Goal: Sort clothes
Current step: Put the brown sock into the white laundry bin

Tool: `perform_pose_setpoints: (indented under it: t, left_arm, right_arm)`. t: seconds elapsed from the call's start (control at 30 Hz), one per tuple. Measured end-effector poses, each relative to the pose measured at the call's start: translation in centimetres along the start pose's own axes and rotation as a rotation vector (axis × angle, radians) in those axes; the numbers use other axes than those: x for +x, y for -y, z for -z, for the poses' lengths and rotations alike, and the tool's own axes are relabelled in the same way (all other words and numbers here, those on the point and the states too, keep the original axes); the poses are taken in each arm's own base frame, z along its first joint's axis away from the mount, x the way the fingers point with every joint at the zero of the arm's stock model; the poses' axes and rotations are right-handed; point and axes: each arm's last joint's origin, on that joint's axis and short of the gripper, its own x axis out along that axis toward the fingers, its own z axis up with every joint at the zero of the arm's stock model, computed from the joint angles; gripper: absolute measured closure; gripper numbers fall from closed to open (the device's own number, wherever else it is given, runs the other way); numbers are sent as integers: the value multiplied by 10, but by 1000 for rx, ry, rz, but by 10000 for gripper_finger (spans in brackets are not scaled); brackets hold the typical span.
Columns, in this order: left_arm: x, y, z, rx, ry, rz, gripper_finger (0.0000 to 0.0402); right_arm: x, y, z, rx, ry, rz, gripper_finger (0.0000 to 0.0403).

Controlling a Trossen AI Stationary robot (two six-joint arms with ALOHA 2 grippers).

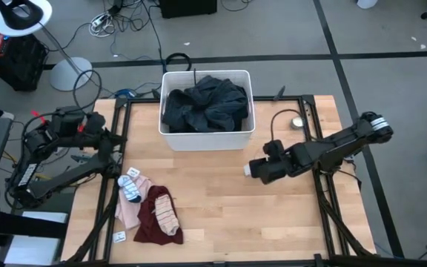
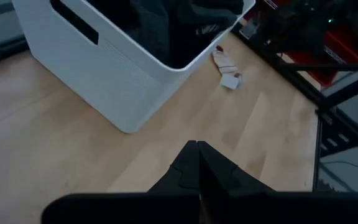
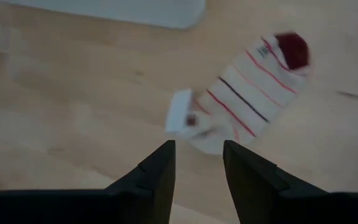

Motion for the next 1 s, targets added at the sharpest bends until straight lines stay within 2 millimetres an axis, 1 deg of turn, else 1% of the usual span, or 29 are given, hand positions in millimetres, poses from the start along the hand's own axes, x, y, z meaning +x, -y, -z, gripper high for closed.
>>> perform_pose_setpoints:
  t: [0.1,0.23,0.37,0.47,0.6,0.7,0.83,1.0]
  left_arm:
    - [2,0,-2,-12,-4,-2,401]
    - [10,-1,-11,-12,-5,-15,401]
    - [22,-2,-28,-4,18,-29,401]
    - [37,-3,-42,0,13,-27,401]
    - [57,0,-56,25,-18,17,400]
    - [69,9,-62,37,-26,69,401]
    - [76,28,-65,66,41,94,401]
    - [84,54,-59,97,73,92,401]
  right_arm:
    - [5,18,-2,-2,-53,-3,268]
    - [5,33,-5,-37,-90,-45,268]
    - [-1,42,-12,-75,-84,-94,268]
    - [-5,45,-19,-107,-72,-116,269]
    - [-8,49,-28,-139,-53,-135,270]
    - [-9,51,-33,-159,-42,-141,270]
    - [-8,51,-35,-193,-35,-139,272]
    - [-8,51,-36,-223,-36,-140,272]
